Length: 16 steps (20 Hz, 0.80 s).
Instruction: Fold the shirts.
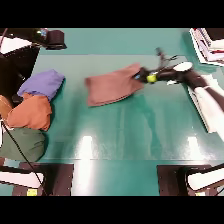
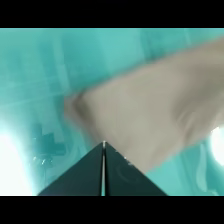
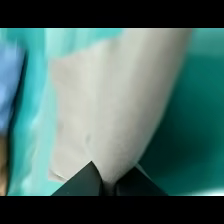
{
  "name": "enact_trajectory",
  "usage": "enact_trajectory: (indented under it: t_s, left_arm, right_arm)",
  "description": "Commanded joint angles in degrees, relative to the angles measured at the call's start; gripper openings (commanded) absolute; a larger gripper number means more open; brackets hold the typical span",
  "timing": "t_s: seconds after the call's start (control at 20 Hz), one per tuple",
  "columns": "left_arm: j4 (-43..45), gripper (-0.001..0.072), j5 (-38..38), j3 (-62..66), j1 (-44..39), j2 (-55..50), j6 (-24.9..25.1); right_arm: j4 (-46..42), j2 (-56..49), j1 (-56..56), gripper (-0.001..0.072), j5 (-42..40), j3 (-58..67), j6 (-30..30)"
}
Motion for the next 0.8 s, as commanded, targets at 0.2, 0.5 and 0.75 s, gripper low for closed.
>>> enact_trajectory:
  t_s: [0.2,0.5,0.75]
  left_arm:
    - [0.09,0.0025,1.03,0.0,-7.63,0.0,0.22]
    - [0.0,0.0025,2.19,0.02,-8.9,0.0,0.13]
    - [0.02,0.0025,2.01,0.0,-8.9,0.0,0.13]
  right_arm:
    - [-9.31,13.51,-29.81,0.0014,0.52,-0.04,3.32]
    - [-8.57,13.68,-41.97,0.0015,1.01,-0.07,3.76]
    - [-2.93,16.24,-43.85,0.0014,-1.92,0.02,3.58]
